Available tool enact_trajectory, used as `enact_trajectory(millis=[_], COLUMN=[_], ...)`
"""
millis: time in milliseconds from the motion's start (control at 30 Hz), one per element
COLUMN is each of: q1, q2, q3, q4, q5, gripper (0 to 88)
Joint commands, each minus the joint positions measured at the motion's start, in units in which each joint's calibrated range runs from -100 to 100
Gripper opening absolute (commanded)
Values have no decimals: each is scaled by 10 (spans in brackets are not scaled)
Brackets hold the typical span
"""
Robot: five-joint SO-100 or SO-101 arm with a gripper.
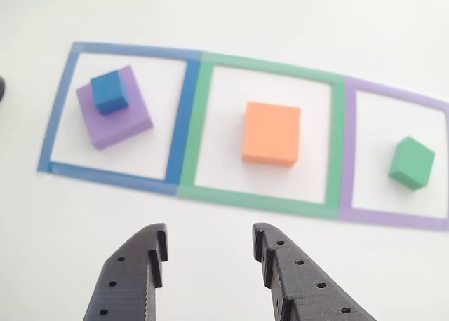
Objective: Tower of hanoi
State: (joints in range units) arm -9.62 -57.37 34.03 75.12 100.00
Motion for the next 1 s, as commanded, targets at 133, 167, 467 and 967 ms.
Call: enact_trajectory(millis=[133,167,467,967], q1=[-22,-25,-67,-86], q2=[-71,-71,-28,199], q3=[215,236,385,496], q4=[-255,-285,-552,-951], q5=[0,0,0,0], gripper=[272,288,372,392])
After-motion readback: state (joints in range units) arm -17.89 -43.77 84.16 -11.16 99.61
